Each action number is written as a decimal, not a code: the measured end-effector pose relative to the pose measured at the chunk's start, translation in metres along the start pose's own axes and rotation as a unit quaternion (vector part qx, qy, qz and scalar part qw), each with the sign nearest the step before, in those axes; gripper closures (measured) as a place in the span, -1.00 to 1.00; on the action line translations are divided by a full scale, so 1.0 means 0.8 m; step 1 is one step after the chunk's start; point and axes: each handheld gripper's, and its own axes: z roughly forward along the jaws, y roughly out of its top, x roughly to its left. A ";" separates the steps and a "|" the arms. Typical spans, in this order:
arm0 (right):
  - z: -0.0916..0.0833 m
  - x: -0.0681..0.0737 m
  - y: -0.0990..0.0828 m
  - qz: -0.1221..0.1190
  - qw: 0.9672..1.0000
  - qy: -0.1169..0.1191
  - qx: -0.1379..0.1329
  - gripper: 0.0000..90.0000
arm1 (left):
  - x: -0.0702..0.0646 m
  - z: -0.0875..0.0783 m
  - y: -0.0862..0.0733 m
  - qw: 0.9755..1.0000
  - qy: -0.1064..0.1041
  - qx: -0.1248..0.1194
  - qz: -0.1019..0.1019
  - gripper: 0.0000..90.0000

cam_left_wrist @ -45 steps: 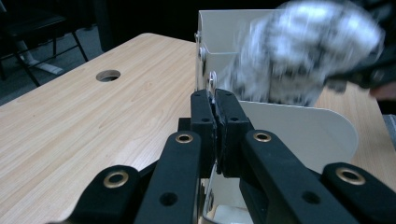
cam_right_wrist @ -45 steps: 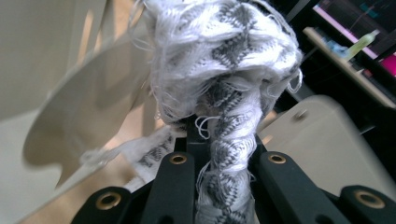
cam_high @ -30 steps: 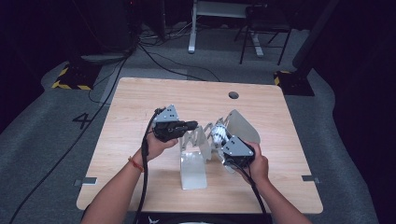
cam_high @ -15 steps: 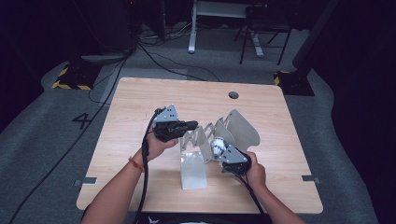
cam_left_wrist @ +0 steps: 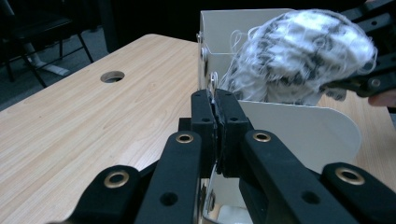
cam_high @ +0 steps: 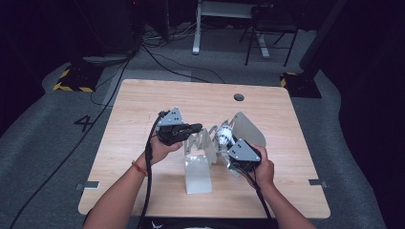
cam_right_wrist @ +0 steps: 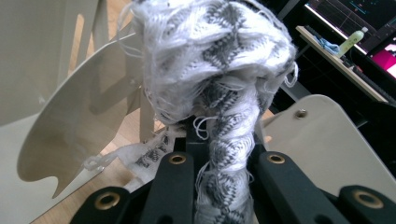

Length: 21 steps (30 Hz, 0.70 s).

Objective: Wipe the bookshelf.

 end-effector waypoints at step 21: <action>0.022 0.039 -0.037 -0.014 0.997 0.066 0.044 0.79 | 0.000 0.001 -0.001 1.000 -0.003 -0.003 -0.001 0.95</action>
